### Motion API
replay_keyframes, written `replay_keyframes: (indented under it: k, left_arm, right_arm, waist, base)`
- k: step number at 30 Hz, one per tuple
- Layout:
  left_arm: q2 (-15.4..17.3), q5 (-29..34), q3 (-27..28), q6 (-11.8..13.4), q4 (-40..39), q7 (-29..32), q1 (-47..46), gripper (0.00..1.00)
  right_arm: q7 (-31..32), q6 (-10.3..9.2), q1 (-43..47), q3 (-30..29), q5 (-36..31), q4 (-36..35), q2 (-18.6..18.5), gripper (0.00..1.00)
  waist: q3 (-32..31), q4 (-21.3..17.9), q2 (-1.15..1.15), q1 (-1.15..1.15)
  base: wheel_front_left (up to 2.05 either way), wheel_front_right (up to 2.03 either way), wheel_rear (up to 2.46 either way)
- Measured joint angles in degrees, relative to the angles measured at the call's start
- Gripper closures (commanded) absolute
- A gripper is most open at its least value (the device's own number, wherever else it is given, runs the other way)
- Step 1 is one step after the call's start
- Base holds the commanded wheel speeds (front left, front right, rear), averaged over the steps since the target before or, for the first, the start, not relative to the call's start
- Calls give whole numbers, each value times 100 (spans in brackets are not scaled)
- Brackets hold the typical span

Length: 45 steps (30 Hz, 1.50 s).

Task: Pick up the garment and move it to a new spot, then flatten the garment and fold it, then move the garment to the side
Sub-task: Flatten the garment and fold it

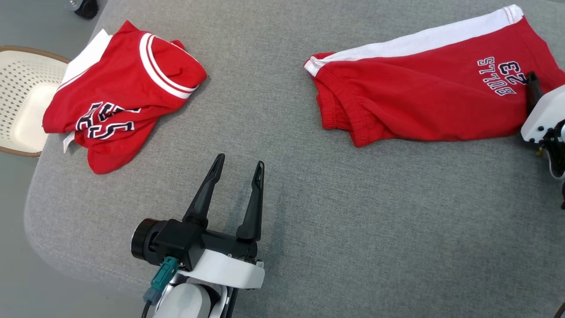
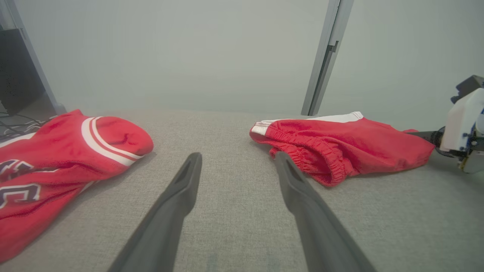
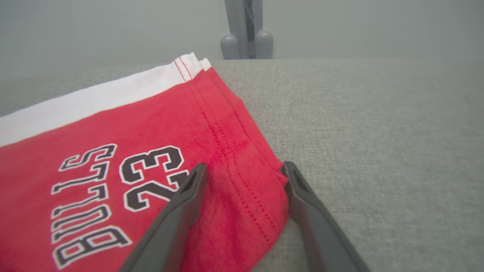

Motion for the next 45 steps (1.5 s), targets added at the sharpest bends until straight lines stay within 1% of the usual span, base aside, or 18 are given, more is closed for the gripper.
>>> replay_keyframes:
  k: [1, 2, 3, 4, 8, 13, 19, 24, 31, 36, 41, 45]
  left_arm:
    - [0, -1, -2, 0, 16, 0, -5, 0]
    - [0, -15, -11, 0, 32, 0, -15, 0]
    - [-1, -30, -23, 0, 48, 0, -27, 0]
    - [-1, -45, -33, 12, 66, 0, -41, 0]
    - [0, -66, -33, 30, 129, -1, -51, 0]
    - [-1, -57, 0, 68, 146, 0, -48, 0]
    - [-3, -11, 66, 69, 170, 0, 7, 0]
    - [-3, 43, 137, 56, 226, 0, 41, 0]
    - [-2, 155, 261, -10, 287, 0, 51, 0]
    - [-2, 186, 321, -37, 296, 0, 56, 0]
    - [-3, 219, 297, -91, 335, 0, 58, 0]
    - [-3, 245, 290, -97, 355, 0, 59, 0]
  right_arm:
    - [53, 0, -36, -3, -19, 24, -15, 0]
    - [93, 0, -51, -1, -24, 54, -30, 19]
    - [100, 0, -54, 4, -37, 77, -48, 55]
    - [104, 1, -58, 13, -58, 92, -59, 100]
    - [79, 1, -57, 33, -78, 129, 9, 100]
    - [-253, 1, -6, 27, 41, 121, 69, 100]
    - [-678, 1, 378, 77, 263, 9, 163, 100]
    - [-889, 1, 784, 143, 500, -176, 186, 100]
    - [-1027, 1, 1328, 294, 744, -480, 121, 100]
    - [-1035, 1, 1438, 385, 866, -613, -62, 100]
    - [-1047, 1, 1488, 432, 910, -615, -221, 100]
    - [-1073, 1, 1481, 464, 911, -623, -208, 100]
  waist:
    - [10, 20, 0, 0]
    - [12, 37, 0, 0]
    - [8, 51, 0, 0]
    - [-2, 60, 0, 0]
    - [-64, 48, 0, 0]
    - [-154, -76, 0, 0]
    - [-284, -376, 0, 0]
    - [-396, -685, 0, 0]
    - [-564, -1133, 0, 0]
    - [-646, -1419, 0, 0]
    - [-707, -1577, 0, 0]
    - [-736, -1615, 0, 0]
  base:
    - [0, 0, 0]
    - [0, 0, 0]
    - [0, 0, 0]
    - [0, 0, 0]
    - [0, 0, 0]
    - [0, 0, 0]
    - [0, 0, 0]
    - [0, 0, 0]
    - [0, 0, 0]
    - [0, 0, 0]
    - [0, 0, 0]
    - [0, 0, 0]
